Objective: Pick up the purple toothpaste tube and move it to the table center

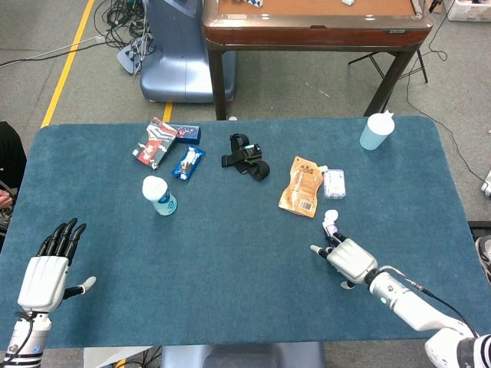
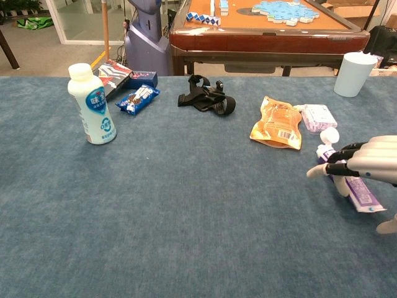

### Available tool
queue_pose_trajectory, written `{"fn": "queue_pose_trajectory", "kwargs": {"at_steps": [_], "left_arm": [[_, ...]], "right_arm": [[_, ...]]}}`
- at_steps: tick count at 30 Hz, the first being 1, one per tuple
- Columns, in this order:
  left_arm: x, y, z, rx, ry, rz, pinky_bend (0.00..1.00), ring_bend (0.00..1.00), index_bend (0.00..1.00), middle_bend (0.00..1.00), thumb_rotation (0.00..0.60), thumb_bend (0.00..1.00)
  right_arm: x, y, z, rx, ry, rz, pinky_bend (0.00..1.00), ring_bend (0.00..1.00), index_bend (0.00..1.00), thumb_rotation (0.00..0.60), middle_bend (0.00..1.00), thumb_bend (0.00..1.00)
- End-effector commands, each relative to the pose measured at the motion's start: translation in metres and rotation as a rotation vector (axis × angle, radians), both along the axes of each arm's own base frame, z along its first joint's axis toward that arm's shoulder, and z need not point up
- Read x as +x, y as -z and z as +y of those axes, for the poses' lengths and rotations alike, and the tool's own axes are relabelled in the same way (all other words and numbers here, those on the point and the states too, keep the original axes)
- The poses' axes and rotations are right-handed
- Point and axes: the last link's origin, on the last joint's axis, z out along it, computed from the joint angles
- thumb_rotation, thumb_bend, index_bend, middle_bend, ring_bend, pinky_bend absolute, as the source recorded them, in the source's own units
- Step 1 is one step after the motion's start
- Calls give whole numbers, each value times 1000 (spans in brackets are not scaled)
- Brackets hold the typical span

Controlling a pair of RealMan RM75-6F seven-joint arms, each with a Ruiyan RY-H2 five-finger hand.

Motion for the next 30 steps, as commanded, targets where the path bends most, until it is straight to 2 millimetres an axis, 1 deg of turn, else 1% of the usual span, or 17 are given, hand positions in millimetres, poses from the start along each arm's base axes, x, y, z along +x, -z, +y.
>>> {"fn": "queue_pose_trajectory", "kwargs": {"at_steps": [1, 3, 5, 9, 11, 12, 16, 18, 22, 25, 27, 30], "left_arm": [[0, 0, 0, -2, 0, 1, 135, 0, 0, 0, 600, 66], [1, 0, 0, -3, 2, 1, 135, 0, 0, 0, 600, 66], [1, 1, 0, -1, 1, 0, 135, 0, 0, 0, 600, 67], [3, 4, 1, -11, 1, -1, 135, 0, 0, 0, 600, 67], [3, 4, 2, -13, 4, 1, 135, 0, 0, 0, 600, 67], [4, 4, 2, -13, 5, 1, 135, 0, 0, 0, 600, 67], [4, 3, 4, -16, 7, -2, 135, 0, 0, 0, 600, 67], [4, 5, 5, -23, 11, -2, 135, 0, 0, 0, 600, 67], [4, 6, 4, -31, 11, -4, 135, 0, 0, 0, 600, 66], [3, 7, 4, -36, 7, -4, 135, 0, 0, 0, 600, 66], [2, 7, 4, -38, 6, -1, 135, 0, 0, 0, 600, 66], [2, 7, 4, -37, 4, -4, 135, 0, 0, 0, 600, 67]], "right_arm": [[-10, -10, -2, -23, 1, 43, 95, 107, 33, 600, 419, 109], [-14, -16, -2, -35, -4, 67, 91, 107, 32, 600, 423, 108], [-14, -20, -3, -49, -5, 60, 88, 107, 32, 600, 424, 108], [-4, -25, -2, -104, -12, -42, 88, 107, 32, 600, 424, 108], [-3, -30, -2, -139, -7, -80, 88, 108, 40, 600, 424, 108], [-2, -32, -2, -158, -4, -93, 88, 112, 54, 600, 426, 108], [-5, -44, -7, -222, 56, -103, 88, 159, 170, 600, 451, 107], [-6, -47, -13, -242, 77, -75, 95, 169, 175, 600, 457, 107], [-6, -44, -26, -245, 129, -47, 115, 179, 175, 600, 461, 106], [-4, -35, -37, -225, 163, -42, 114, 179, 169, 600, 458, 102], [-1, -28, -43, -207, 181, -44, 114, 179, 143, 600, 440, 98], [2, -18, -53, -193, 198, -38, 112, 160, 73, 600, 404, 97]]}}
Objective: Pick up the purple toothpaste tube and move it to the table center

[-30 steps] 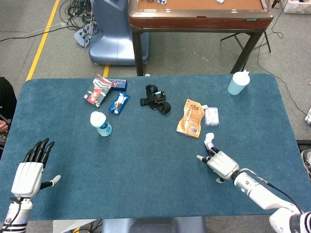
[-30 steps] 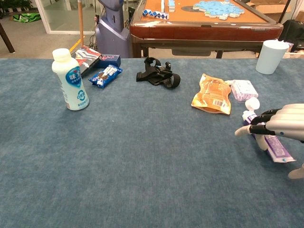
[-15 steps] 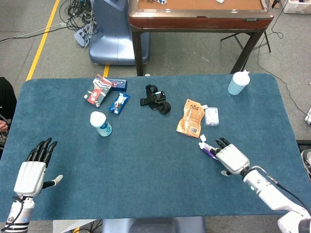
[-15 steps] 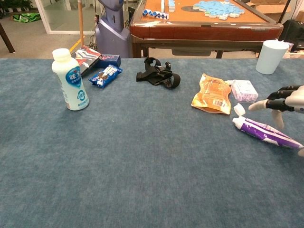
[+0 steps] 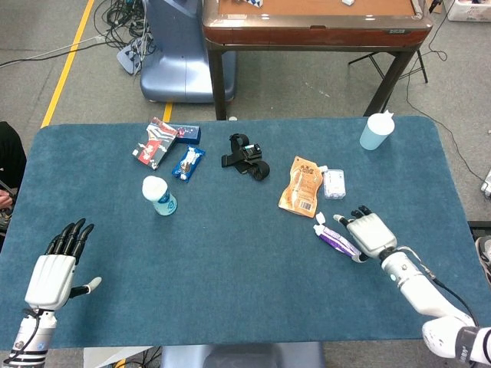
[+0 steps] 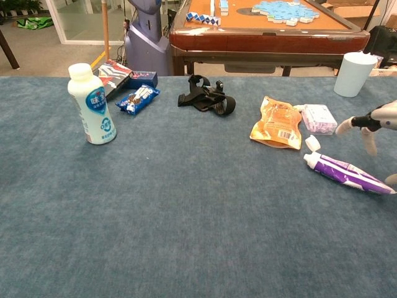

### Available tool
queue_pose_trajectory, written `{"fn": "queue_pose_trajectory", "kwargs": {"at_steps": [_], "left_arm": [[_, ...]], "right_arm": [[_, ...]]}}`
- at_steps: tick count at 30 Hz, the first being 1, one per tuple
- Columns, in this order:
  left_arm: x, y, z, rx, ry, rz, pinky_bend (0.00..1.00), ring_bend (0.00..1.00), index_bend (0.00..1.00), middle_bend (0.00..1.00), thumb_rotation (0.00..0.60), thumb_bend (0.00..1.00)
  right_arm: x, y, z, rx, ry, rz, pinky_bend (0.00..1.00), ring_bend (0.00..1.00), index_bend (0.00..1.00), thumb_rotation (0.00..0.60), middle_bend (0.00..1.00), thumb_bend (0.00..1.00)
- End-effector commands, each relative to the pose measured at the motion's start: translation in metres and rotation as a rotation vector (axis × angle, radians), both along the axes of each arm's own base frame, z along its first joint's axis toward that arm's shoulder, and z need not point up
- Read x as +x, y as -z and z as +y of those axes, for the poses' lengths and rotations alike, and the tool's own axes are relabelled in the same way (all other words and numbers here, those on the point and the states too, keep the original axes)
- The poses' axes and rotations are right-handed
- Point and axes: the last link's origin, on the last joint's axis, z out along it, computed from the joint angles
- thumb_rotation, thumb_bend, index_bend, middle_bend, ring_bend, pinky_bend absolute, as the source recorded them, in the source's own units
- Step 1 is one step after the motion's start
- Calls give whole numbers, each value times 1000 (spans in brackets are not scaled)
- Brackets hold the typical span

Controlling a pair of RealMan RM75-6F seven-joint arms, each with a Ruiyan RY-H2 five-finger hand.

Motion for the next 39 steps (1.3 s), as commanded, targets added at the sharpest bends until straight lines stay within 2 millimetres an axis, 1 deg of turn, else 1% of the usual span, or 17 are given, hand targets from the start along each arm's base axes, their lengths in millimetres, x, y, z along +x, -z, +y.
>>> {"fn": "queue_pose_trajectory", "kwargs": {"at_steps": [1, 4, 8, 13, 16, 20, 25, 28, 31, 33, 36, 39], "left_arm": [[-1, 0, 0, 0, -3, -1, 135, 0, 0, 0, 600, 67], [-2, -1, -1, -2, -5, 0, 135, 0, 0, 0, 600, 66], [-3, -4, -1, 5, -7, -2, 135, 0, 0, 0, 600, 67], [-3, -5, -1, 1, -2, -6, 135, 0, 0, 0, 600, 66], [-2, -5, -1, -1, 1, -8, 135, 0, 0, 0, 600, 66], [-3, -4, -1, 0, 0, -11, 135, 0, 0, 0, 600, 66], [-4, -3, -1, -2, -2, -13, 135, 0, 0, 0, 600, 66], [-5, -4, -1, -1, -5, -13, 135, 0, 0, 0, 600, 66], [-6, -4, -1, 2, -4, -16, 135, 0, 0, 0, 600, 66], [-6, -4, -1, 2, -6, -18, 135, 0, 0, 0, 600, 66], [-7, -3, -1, -2, -6, -21, 135, 0, 0, 0, 600, 66], [-8, -3, -1, -3, -6, -23, 135, 0, 0, 0, 600, 67]], "right_arm": [[8, 14, -15, 16, 11, 0, 110, 151, 48, 600, 395, 97], [10, 23, -21, 30, 33, -8, 91, 135, 4, 594, 379, 97], [14, 33, -24, 43, 41, -21, 72, 122, 0, 588, 368, 97], [16, 42, -21, 55, 36, -40, 72, 122, 0, 589, 368, 96], [18, 45, -15, 69, 33, -61, 72, 122, 0, 589, 368, 96], [22, 43, -2, 96, 16, -86, 72, 122, 0, 590, 368, 96], [21, 35, 16, 109, 9, -108, 72, 122, 0, 589, 368, 96], [18, 29, 22, 91, -4, -105, 72, 122, 0, 590, 368, 96], [17, 24, 22, 44, -23, -112, 72, 122, 0, 590, 370, 96], [14, 21, 18, 5, -33, -111, 72, 127, 38, 590, 384, 97], [8, 25, 12, -26, -39, -82, 71, 161, 202, 595, 418, 107], [6, 31, 7, -49, -46, -68, 71, 176, 250, 600, 426, 114]]}}
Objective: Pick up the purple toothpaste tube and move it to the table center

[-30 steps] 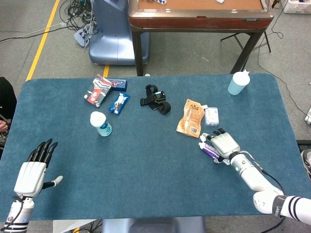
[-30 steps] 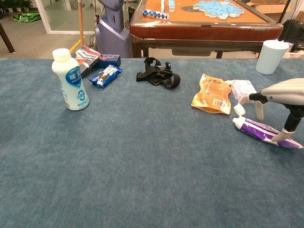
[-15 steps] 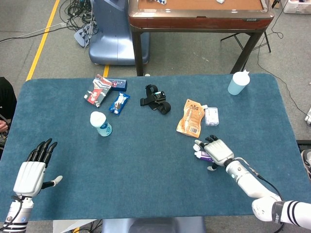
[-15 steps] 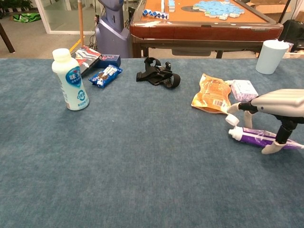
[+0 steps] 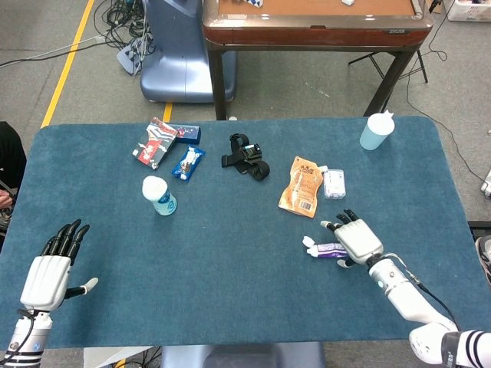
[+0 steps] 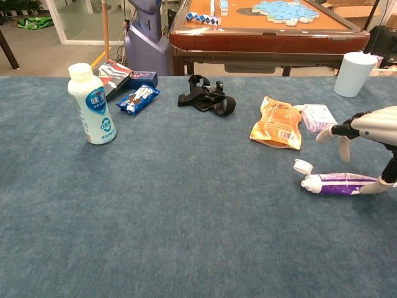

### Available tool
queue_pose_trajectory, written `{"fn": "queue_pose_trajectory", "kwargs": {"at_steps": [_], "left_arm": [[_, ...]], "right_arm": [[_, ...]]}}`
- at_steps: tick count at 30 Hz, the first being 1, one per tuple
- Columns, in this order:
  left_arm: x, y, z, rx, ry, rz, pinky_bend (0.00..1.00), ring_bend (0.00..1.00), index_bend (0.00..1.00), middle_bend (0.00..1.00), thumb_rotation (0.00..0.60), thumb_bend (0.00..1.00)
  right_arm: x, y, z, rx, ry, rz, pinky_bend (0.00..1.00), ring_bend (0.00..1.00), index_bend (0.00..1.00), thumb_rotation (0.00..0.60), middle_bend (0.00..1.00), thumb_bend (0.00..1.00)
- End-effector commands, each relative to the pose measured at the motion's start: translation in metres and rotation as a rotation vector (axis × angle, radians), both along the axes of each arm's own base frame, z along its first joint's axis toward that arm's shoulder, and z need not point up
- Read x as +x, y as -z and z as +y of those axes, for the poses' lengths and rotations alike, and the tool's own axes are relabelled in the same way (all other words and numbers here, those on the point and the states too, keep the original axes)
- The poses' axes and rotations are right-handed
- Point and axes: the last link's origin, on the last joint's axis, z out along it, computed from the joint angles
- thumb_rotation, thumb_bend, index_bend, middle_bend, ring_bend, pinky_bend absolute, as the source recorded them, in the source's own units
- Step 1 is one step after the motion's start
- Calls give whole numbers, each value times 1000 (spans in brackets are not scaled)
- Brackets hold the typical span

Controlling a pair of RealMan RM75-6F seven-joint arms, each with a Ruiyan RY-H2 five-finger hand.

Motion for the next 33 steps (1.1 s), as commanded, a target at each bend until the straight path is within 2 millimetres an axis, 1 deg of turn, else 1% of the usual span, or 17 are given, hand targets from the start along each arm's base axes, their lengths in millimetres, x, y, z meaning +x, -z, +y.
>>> {"fn": "queue_pose_trajectory", "kwargs": {"at_steps": [1, 5, 9, 18, 28, 33], "left_arm": [[-1, 0, 0, 0, -1, 0, 135, 0, 0, 0, 600, 66], [-1, -1, 0, 3, -3, 0, 135, 0, 0, 0, 600, 67], [-3, -1, -1, -1, -10, 2, 135, 0, 0, 0, 600, 66], [-5, -4, -2, 3, -17, 1, 135, 0, 0, 0, 600, 66], [-6, -4, -2, 6, -13, -4, 135, 0, 0, 0, 600, 66], [-7, -6, -3, 12, -15, -5, 135, 0, 0, 0, 600, 67]], "right_arm": [[-1, 6, -7, -39, -7, 6, 71, 178, 255, 600, 427, 114], [2, 10, -14, -64, -16, -3, 71, 189, 269, 600, 432, 114], [3, 18, -17, -60, -32, 26, 71, 190, 278, 600, 433, 114], [-6, 24, -7, -36, -32, 62, 71, 213, 332, 600, 454, 114], [-7, 28, 5, 2, -32, 83, 71, 256, 469, 600, 510, 114], [-7, 28, 9, 8, -30, 80, 71, 271, 484, 600, 527, 115]]}}
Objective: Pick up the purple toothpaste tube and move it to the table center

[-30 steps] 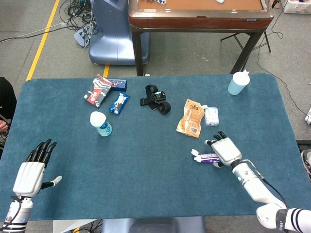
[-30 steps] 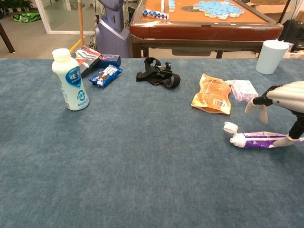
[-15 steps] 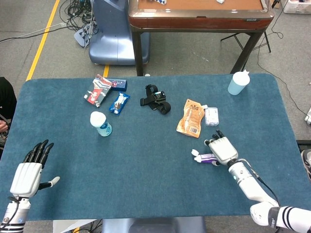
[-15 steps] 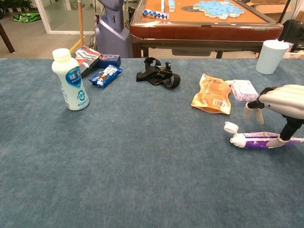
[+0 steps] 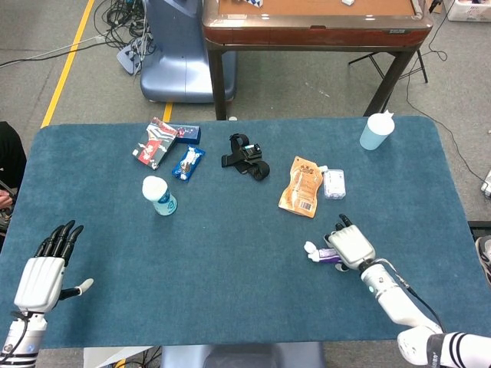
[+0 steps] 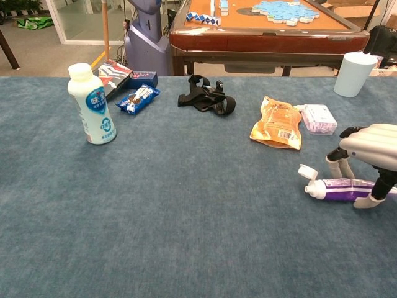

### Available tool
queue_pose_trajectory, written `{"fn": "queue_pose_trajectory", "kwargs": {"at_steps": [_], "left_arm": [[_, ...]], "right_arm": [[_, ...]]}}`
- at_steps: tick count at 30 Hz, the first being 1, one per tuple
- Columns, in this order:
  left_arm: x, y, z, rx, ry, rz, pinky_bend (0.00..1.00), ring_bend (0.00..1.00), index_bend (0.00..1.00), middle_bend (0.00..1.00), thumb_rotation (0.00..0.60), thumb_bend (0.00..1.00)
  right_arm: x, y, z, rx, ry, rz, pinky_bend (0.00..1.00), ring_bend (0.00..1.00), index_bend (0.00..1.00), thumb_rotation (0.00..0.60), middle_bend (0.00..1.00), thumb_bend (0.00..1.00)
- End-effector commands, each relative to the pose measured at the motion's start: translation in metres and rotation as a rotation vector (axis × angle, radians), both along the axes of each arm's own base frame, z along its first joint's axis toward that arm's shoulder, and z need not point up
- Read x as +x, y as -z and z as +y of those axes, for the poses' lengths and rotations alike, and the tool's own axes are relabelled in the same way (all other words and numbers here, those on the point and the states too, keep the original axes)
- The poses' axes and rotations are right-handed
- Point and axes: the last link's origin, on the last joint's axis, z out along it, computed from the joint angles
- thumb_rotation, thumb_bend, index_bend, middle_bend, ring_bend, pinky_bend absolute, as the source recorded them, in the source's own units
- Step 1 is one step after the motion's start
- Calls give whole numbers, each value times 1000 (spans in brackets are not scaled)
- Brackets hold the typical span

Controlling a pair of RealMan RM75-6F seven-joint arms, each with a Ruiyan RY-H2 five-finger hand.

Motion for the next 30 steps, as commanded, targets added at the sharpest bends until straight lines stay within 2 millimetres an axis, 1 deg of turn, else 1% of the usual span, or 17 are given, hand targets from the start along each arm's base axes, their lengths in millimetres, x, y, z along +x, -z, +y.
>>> {"fn": "queue_pose_trajectory", "kwargs": {"at_steps": [1, 10, 16, 24, 27, 30], "left_arm": [[0, 0, 0, 1, 0, 0, 135, 0, 0, 0, 600, 67], [0, -3, -1, 6, 5, -3, 135, 0, 0, 0, 600, 66], [-2, -4, -4, 13, -2, -5, 135, 0, 0, 0, 600, 67], [-3, -5, -5, 15, -2, -5, 135, 0, 0, 0, 600, 67], [-3, -5, -5, 14, -3, -7, 135, 0, 0, 0, 600, 67], [-1, -6, -2, 2, 11, -8, 135, 0, 0, 0, 600, 67]], "right_arm": [[0, 0, 1, 1, 0, -2, 71, 274, 491, 600, 530, 116], [3, 2, 1, 5, -11, 1, 71, 303, 522, 600, 553, 172], [5, 4, 0, 13, -23, 17, 74, 315, 525, 600, 563, 307], [2, 4, 0, 18, -17, 44, 96, 333, 549, 600, 576, 424], [3, 4, -1, 20, -20, 51, 119, 354, 571, 600, 591, 485], [7, 0, -3, 29, -17, 40, 169, 400, 614, 600, 621, 568]]}}
